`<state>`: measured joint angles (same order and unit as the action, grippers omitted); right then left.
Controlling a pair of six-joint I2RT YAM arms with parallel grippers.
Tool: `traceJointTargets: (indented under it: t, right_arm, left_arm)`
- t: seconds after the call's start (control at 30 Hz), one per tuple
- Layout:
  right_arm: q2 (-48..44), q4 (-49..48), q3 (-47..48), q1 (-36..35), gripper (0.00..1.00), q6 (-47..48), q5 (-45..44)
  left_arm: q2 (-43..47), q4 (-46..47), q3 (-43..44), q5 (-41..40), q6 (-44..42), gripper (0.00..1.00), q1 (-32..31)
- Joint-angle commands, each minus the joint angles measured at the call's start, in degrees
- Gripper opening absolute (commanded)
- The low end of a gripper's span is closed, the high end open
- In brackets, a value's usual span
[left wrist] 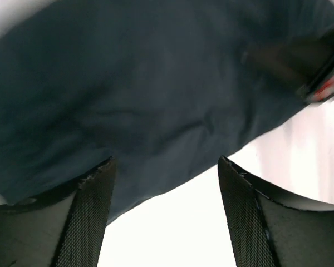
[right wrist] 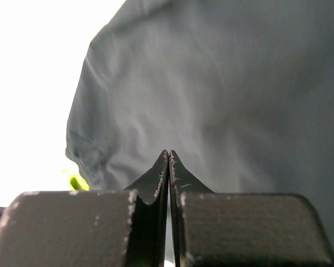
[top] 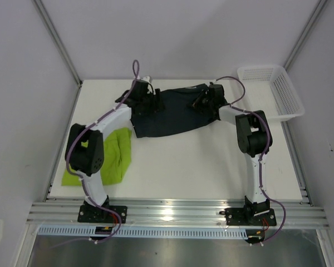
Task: Fold and stack the shorts
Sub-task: Fold the shorts
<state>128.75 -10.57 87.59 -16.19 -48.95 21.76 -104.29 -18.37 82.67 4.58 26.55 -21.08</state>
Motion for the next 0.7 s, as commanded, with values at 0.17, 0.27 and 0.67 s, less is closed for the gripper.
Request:
traceJointTargets:
  t: [0.17,0.27,0.67]
  right_arm:
    - [6.3,3.4,11.6,3.4,0.00,-7.2,-3.7]
    - [10.3,5.7,16.3,4.1,0.00,-8.5,-4.2]
    - [17.5,5.2,23.3,3.5,0.00,-12.7,-12.9]
  left_arm:
    - [-12.3,8.3,0.8,6.9,6.6,0.32,-3.0]
    - [-14.4,7.6,1.2,7.1,8.0,0.25,-2.7]
    - [-16.2,4.1,-1.6,4.3,17.3,0.14,-3.5]
